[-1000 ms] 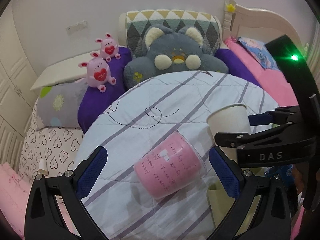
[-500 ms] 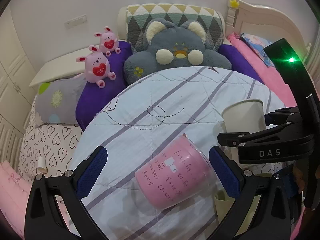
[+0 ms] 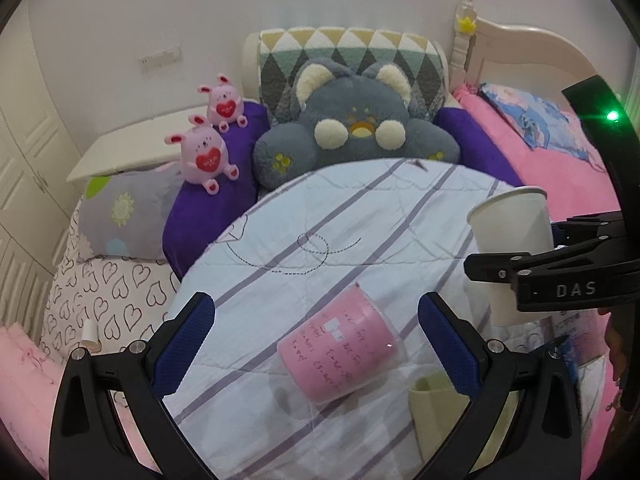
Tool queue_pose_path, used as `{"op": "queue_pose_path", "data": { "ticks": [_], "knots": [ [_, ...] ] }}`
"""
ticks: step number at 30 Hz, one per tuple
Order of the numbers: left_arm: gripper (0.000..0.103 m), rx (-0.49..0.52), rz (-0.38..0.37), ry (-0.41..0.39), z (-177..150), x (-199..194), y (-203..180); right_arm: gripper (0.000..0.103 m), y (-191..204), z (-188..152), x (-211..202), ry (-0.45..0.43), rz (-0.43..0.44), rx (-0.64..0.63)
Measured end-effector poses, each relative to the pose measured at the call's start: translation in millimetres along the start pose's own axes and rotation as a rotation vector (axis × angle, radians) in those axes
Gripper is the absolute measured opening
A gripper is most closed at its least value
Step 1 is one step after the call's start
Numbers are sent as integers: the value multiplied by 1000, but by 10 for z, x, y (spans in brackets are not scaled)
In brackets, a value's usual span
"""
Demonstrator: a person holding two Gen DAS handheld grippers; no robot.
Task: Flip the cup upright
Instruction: 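Lift the white paper cup with the right gripper and rotate it upright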
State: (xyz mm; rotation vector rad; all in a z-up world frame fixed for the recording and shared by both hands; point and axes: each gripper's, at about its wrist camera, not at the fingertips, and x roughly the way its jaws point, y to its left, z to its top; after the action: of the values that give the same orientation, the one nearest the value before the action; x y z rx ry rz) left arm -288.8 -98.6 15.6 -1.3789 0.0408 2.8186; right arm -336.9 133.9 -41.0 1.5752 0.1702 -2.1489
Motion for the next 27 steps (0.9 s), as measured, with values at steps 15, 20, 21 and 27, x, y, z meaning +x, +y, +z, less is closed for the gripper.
{"op": "queue_pose_path", "data": {
  "ticks": [15, 20, 21, 27],
  "knots": [
    [103, 58, -4, -122, -511, -1140, -448, 72, 175, -1066, -966, -107, -34, 0],
    [103, 74, -10, -115, -873, -1365, -620, 72, 216, -1586, -1122, -116, -30, -8],
    [103, 74, -9, -110, -962, -1391, -656, 72, 223, -1691, -1132, -116, -30, -8],
    [103, 85, -2, -61, -1415, -1406, -818, 72, 220, -2173, -1022, -86, -14, -1]
  ]
}}
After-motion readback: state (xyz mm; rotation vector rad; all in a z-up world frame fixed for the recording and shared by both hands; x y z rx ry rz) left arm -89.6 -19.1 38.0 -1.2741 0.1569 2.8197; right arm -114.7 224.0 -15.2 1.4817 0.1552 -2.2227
